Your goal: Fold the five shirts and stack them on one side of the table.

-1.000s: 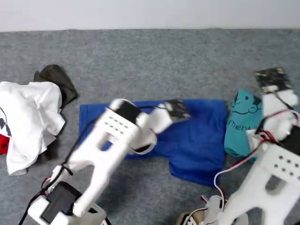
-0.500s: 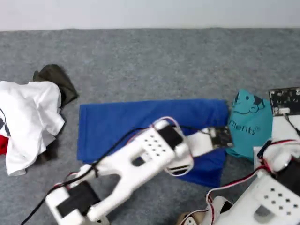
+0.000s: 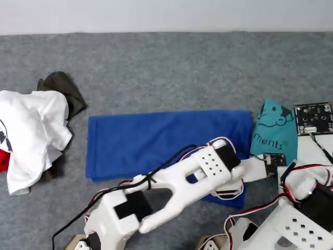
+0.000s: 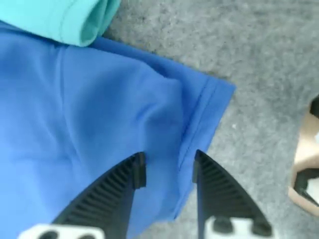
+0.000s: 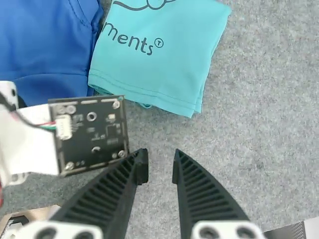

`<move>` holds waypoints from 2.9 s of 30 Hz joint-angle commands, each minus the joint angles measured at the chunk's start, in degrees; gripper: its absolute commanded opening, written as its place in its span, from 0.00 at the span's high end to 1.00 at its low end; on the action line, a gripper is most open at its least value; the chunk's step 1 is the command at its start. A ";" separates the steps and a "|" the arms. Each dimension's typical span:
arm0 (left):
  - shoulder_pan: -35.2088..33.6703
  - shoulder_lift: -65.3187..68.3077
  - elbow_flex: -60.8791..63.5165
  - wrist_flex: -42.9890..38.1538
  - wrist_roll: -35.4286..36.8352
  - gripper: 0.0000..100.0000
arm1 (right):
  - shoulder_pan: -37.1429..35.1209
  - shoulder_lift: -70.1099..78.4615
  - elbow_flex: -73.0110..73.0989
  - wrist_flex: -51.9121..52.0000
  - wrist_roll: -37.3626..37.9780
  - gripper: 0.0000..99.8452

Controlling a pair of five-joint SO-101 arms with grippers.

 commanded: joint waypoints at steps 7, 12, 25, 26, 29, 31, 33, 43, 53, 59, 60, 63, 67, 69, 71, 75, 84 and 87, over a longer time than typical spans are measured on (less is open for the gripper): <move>0.26 2.29 -6.55 0.70 0.26 0.99 | 0.75 -0.31 -0.44 2.15 -0.18 0.91; 0.26 2.29 -6.55 3.34 0.18 0.99 | 0.75 -0.22 -0.44 2.15 -0.18 0.91; -5.89 2.99 -16.40 4.75 -2.99 1.00 | 0.75 -0.22 -0.35 2.15 -0.35 0.91; -6.59 2.99 -16.40 4.04 -2.99 1.00 | 0.75 -0.22 -0.35 2.15 -0.35 0.91; -8.70 3.08 -16.22 1.93 -3.08 0.99 | 0.75 -0.22 -0.35 2.15 -0.44 0.91; -9.93 4.22 -16.48 0.97 -3.08 0.99 | 0.75 -0.22 -0.26 2.15 -0.44 0.91; -11.16 5.98 -16.92 0.18 -4.75 0.99 | 0.66 -0.22 -0.26 2.15 -0.44 0.91; -17.49 13.80 -23.96 0.35 -6.24 0.86 | 0.57 -0.48 2.20 2.15 -0.35 0.91; -22.68 14.07 -29.76 3.52 -8.79 0.85 | 0.57 -0.66 2.73 2.15 -0.44 0.91; -21.01 13.89 -40.66 15.91 -8.79 0.85 | 0.48 -0.66 2.73 2.15 -0.44 0.91; -19.87 14.07 -42.86 18.73 -8.79 0.85 | 0.48 -0.57 2.73 2.15 -0.44 0.91; -14.77 14.24 -46.55 24.62 -8.44 0.85 | 0.48 -0.22 2.73 2.15 -0.53 0.91; -9.32 14.24 -44.35 24.35 -5.45 0.85 | 0.48 -0.22 2.73 2.07 -0.53 0.91; -7.56 14.59 -42.07 24.00 -5.27 0.85 | 0.48 -0.22 2.73 2.07 -0.53 0.91; -6.59 15.47 -39.69 23.38 -5.27 0.85 | 0.66 -0.40 2.73 2.07 -0.53 0.91; -9.41 18.55 -38.11 21.45 -5.63 0.88 | 0.66 -0.48 2.73 2.15 -0.44 0.91; -22.24 21.89 -38.90 18.20 -9.41 0.89 | 0.48 -0.22 2.73 2.15 -0.44 0.91; -23.65 21.98 -41.45 19.78 -9.32 0.89 | 0.48 -0.22 2.73 2.07 -0.53 0.91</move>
